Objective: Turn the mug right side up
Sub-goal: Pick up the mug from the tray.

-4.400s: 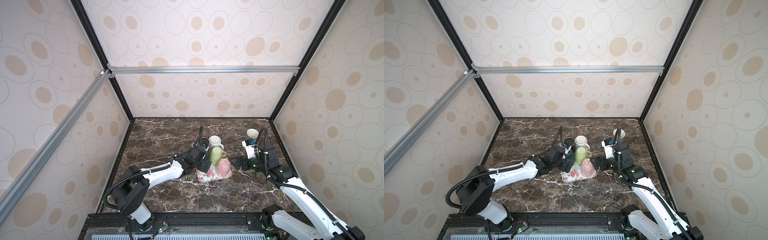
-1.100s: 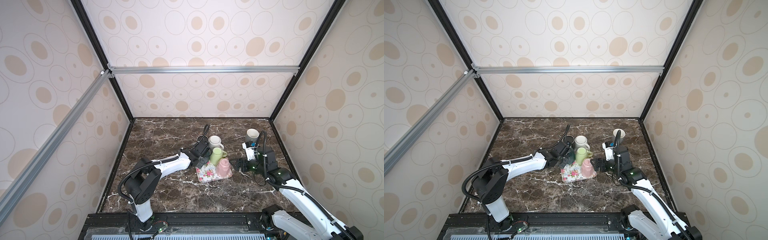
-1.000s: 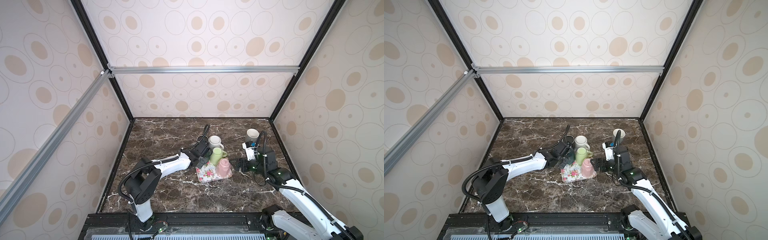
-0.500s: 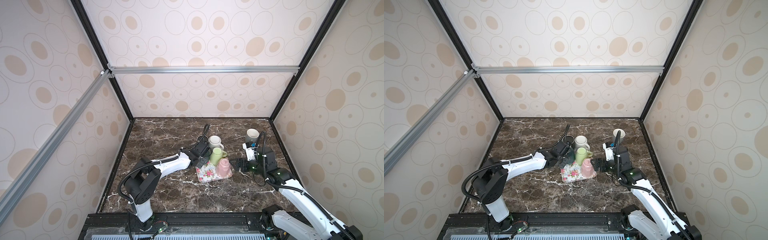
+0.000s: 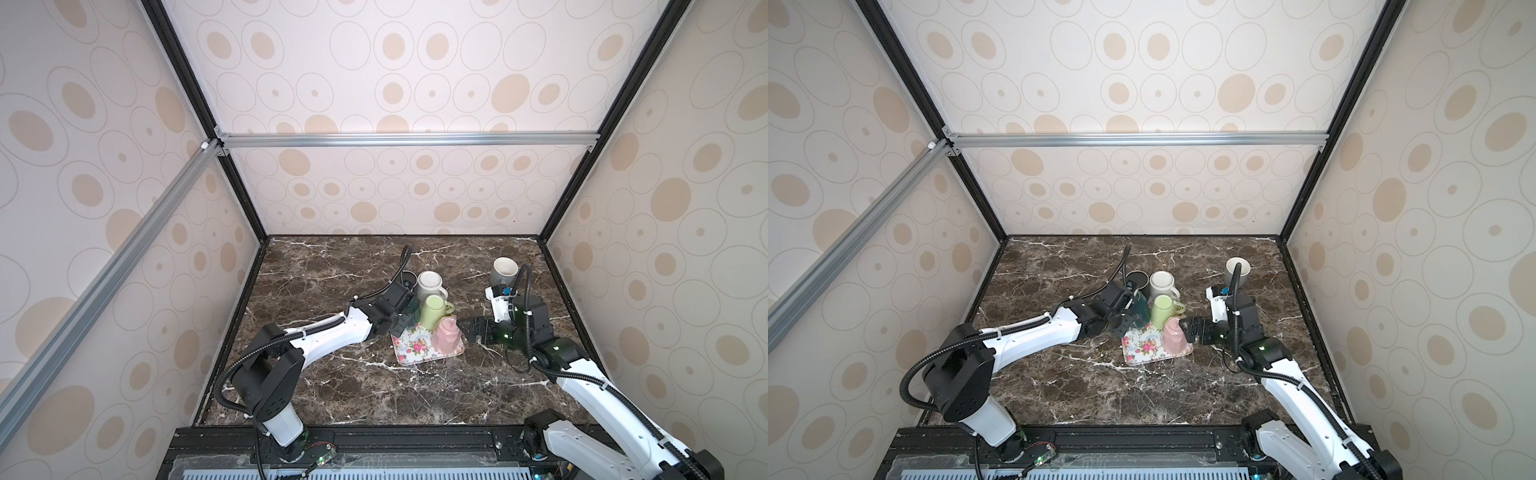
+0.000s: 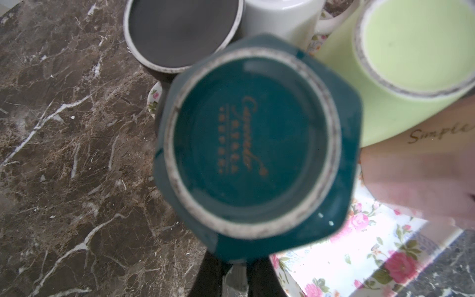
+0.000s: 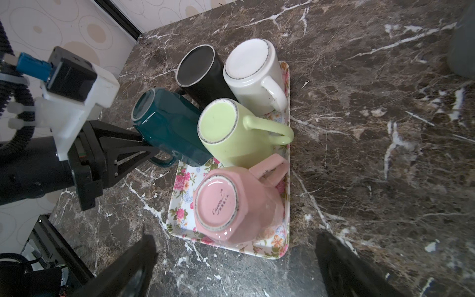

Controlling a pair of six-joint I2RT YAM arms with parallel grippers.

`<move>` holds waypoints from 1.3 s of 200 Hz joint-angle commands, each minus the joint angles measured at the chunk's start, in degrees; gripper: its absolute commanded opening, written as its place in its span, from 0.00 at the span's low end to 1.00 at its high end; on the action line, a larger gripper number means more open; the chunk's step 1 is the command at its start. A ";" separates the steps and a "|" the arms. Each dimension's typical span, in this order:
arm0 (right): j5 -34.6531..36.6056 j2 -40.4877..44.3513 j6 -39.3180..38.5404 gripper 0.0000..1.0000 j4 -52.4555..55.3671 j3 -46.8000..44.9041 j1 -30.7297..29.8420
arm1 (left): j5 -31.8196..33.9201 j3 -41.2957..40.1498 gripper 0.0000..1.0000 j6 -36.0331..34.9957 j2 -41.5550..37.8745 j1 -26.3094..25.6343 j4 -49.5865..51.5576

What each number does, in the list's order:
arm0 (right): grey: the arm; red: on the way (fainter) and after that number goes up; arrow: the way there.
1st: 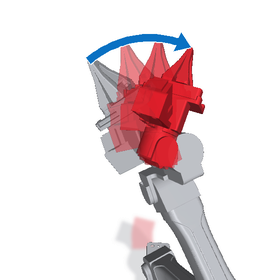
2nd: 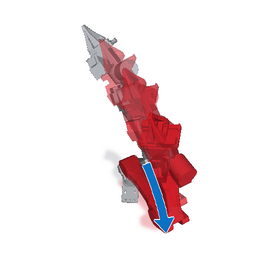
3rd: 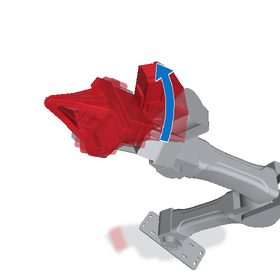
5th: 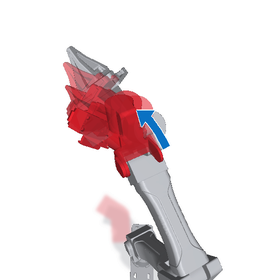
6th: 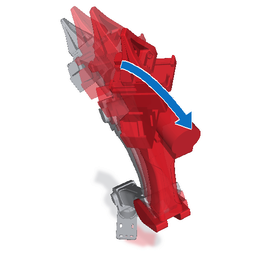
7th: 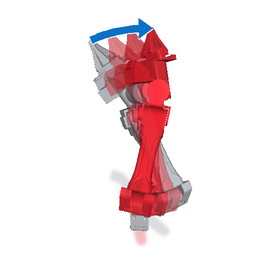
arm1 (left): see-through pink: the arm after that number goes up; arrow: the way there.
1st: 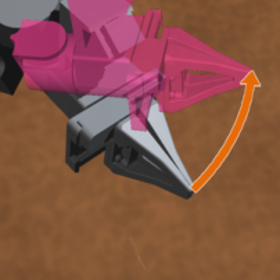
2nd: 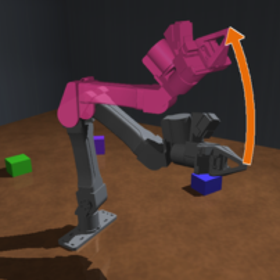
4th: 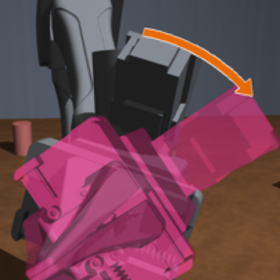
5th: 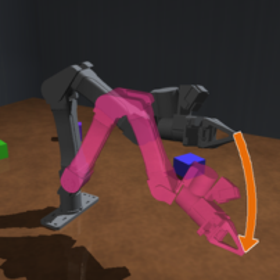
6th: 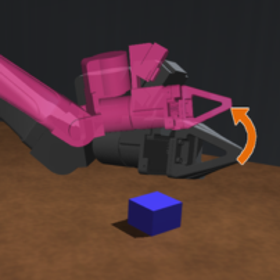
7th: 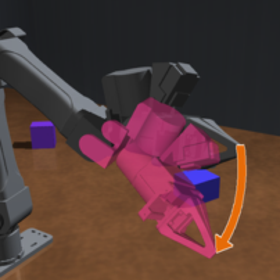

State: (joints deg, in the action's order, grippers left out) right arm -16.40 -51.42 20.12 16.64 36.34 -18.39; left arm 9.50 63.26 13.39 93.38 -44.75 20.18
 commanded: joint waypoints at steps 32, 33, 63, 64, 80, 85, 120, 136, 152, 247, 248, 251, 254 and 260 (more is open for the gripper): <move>3.53 3.08 2.55 1.00 -1.24 -1.80 -0.15 | -2.55 -0.85 0.00 4.81 -7.39 0.54 -8.85; 3.55 3.12 2.55 1.00 -1.16 -1.80 -0.20 | -2.55 -0.90 0.00 4.85 -7.45 0.54 -8.89; 2.22 4.46 2.39 1.00 -0.15 -1.40 -0.20 | -3.32 -1.90 0.00 6.76 -9.71 0.54 -10.52; 2.19 4.51 2.43 1.00 -0.13 -1.42 -0.17 | -3.33 -1.95 0.00 6.84 -9.75 0.59 -10.61; 0.79 5.34 3.91 1.00 -0.87 -1.99 -0.15 | -3.82 -3.15 0.00 8.23 -11.16 0.69 -12.43; 0.21 5.57 4.48 1.00 -1.51 -2.26 -0.17 | -3.95 -3.52 0.00 8.62 -11.70 0.72 -13.06; -5.54 5.66 10.35 1.00 -6.62 -3.27 -0.16 | -4.35 -4.65 0.00 11.80 -14.92 0.90 -16.59; -8.02 4.71 12.73 1.00 -9.10 -2.96 -0.20 | -5.25 -4.49 0.00 12.90 -16.18 0.94 -17.86; -10.61 3.47 14.35 1.00 -9.86 -1.86 -0.17 | -5.80 -4.12 0.00 13.70 -17.11 1.07 -18.83; -12.83 1.61 15.64 1.00 -12.77 1.42 -0.15 | -10.05 -5.53 0.00 16.49 -20.26 1.40 -28.06; -12.85 1.55 15.65 1.00 -12.77 1.48 -0.20 | -10.12 -5.53 0.00 16.49 -20.26 1.45 -28.17; -12.83 1.51 15.79 1.00 -12.73 1.68 -0.16 | -10.31 -5.52 0.00 16.64 -20.26 1.50 -28.37; -12.86 1.42 15.87 1.00 -12.77 1.85 -0.16 | -10.49 -5.50 0.00 16.74 -20.26 1.51 -28.62; -12.94 1.25 16.19 1.00 -12.90 2.09 -0.16 | -10.86 -5.70 0.00 17.07 -20.33 1.51 -29.35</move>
State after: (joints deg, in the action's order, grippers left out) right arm -28.45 -49.54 34.76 5.91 36.05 -18.37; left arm 0.47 56.01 28.58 75.53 -43.77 0.43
